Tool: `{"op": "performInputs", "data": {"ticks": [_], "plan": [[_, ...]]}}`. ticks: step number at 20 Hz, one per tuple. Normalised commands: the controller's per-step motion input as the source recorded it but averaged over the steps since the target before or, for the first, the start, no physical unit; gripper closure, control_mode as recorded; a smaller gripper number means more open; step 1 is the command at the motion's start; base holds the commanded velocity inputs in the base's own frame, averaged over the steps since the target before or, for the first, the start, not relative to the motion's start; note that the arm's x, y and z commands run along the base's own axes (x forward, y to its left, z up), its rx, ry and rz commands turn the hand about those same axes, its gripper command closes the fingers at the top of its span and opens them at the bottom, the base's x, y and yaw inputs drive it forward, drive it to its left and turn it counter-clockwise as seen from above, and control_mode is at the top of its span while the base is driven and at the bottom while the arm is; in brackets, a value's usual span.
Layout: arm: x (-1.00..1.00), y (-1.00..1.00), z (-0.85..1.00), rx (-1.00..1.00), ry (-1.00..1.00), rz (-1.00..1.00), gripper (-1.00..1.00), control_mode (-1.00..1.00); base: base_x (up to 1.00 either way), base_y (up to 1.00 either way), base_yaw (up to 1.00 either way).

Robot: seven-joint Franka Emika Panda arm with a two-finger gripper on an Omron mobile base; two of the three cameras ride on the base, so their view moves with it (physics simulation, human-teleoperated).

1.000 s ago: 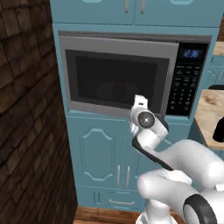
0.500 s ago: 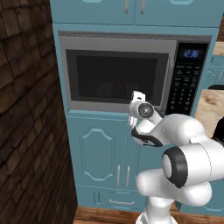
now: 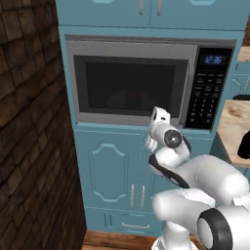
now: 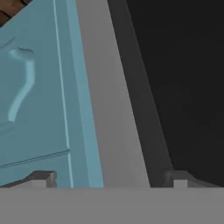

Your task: Place the microwavable item in the microwave. Then, close the microwave door and press the start button.

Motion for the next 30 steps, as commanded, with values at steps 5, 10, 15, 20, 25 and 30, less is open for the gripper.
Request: {"op": "performInputs", "data": {"ticks": [5, 10, 15, 20, 25, 30], "plan": [[-0.72, 0.0, 0.94, 0.09, 0.31, 0.0, -1.0, -1.0, 0.0, 0.0, 0.0], [-0.67, -0.23, 0.11, 0.0, 0.3, 0.0, -1.0, -1.0, 0.0, 0.0, 0.0], [-0.71, -0.43, -0.52, -0.02, 0.25, 0.0, -1.0, -1.0, 0.0, 0.0, 0.0], [-0.66, -0.36, -0.48, -0.15, -0.08, -0.03, -1.0, -1.0, 0.0, 0.0, 0.0], [-0.1, -0.83, -0.01, 0.0, -0.02, -0.02, -1.0, -1.0, 0.0, 0.0, 0.0], [-0.02, -0.75, -0.54, 0.16, -0.25, 0.23, -1.0, -1.0, 0.0, 0.0, 0.0]]}}
